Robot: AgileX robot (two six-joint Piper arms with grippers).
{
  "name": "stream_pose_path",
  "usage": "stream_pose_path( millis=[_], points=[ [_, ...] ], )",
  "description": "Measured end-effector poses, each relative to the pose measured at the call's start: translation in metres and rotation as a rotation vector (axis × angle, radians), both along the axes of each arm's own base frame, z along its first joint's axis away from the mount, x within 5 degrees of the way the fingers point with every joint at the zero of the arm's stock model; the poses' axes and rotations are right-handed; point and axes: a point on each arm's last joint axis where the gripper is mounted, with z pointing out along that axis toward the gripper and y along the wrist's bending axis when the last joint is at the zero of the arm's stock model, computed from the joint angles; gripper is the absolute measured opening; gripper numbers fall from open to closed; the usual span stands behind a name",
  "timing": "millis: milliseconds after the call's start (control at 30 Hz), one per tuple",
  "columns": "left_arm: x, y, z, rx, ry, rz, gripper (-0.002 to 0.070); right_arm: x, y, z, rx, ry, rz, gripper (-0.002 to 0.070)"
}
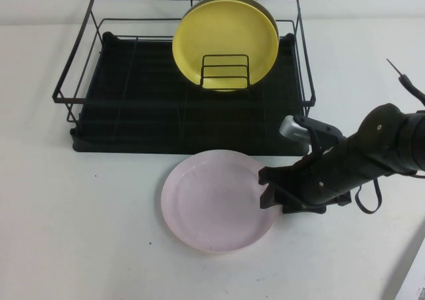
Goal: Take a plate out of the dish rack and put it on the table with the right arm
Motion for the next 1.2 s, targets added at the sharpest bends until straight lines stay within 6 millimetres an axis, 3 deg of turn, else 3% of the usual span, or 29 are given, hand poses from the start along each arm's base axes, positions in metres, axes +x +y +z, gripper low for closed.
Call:
stream_pose_path(
  millis=[67, 200, 500, 733, 833, 1033, 1200],
  points=[
    [0.000, 0.000, 0.000, 0.000, 0.000, 0.000, -0.0004, 0.000, 0.000, 0.000, 0.000, 0.003, 0.002, 0.0359],
    [0.000, 0.000, 0.000, 0.000, 0.000, 0.000, -0.0004, -0.002, 0.000, 0.000, 0.001, 0.018, 0.014, 0.0392],
    [0.000, 0.000, 0.000, 0.000, 0.000, 0.000, -0.0004, 0.000, 0.005, 0.019, -0.042, 0.069, 0.147, 0.0354],
    [0.000, 0.000, 0.000, 0.000, 0.000, 0.000, -0.0004, -0.002, -0.012, 0.046, -0.202, 0.003, 0.152, 0.0344],
    [0.000, 0.000, 0.000, 0.000, 0.000, 0.000, -0.0004, -0.009, -0.018, 0.064, -0.223, -0.032, 0.169, 0.0295],
    [0.000, 0.000, 0.000, 0.000, 0.000, 0.000, -0.0004, -0.032, -0.030, 0.115, -0.201, -0.149, 0.188, 0.0046],
    [0.000, 0.000, 0.000, 0.000, 0.000, 0.000, -0.0004, -0.070, -0.049, 0.154, -0.163, -0.252, 0.187, -0.0009]
  ],
)
